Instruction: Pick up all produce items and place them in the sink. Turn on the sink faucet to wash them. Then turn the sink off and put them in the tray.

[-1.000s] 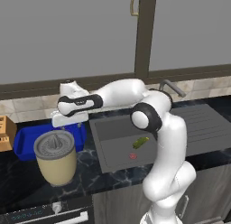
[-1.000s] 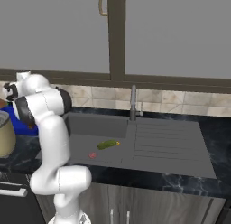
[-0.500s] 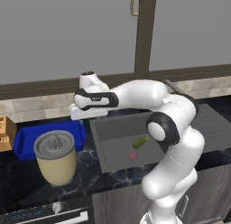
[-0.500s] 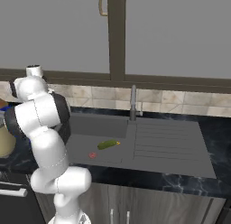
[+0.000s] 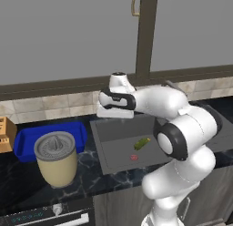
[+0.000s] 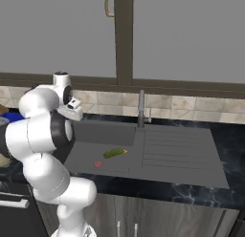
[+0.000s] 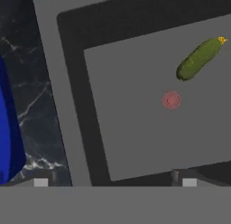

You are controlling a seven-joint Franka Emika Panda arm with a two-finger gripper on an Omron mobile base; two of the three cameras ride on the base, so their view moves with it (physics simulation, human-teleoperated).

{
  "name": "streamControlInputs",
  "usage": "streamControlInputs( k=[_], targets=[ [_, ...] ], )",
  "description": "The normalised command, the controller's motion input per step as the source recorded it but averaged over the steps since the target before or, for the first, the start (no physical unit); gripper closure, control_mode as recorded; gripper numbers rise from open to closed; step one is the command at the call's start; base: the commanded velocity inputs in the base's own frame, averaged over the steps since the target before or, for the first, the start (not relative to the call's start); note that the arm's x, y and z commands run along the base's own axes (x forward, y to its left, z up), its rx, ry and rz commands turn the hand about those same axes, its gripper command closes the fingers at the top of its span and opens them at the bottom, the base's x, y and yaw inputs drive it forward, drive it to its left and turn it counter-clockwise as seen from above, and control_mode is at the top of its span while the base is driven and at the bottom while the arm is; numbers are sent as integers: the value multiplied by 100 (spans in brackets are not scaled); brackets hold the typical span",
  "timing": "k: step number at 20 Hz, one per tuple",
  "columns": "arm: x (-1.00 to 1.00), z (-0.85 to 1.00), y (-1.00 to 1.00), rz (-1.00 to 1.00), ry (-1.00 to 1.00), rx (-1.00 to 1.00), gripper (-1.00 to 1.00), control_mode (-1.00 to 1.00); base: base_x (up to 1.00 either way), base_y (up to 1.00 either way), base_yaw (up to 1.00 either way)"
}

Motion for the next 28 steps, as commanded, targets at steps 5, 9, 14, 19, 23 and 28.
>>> streamControlInputs(
  k=[5, 9, 14, 19, 23, 28],
  targets=[
    [0, 0, -93, -26, 1, 1, -100, -100, 0, 0, 0],
    [6, -3, -74, -22, 1, 0, -100, -100, 0, 0, 0],
    [11, -17, -57, -16, 0, 0, -100, -100, 0, 0, 0],
    [6, -33, -33, -7, -1, 0, -100, -100, 0, 0, 0],
    [9, -45, -27, -3, -3, 0, -100, -100, 0, 0, 0],
    [19, -47, -17, 0, -4, 0, -100, -100, 0, 0, 0]
  ],
)
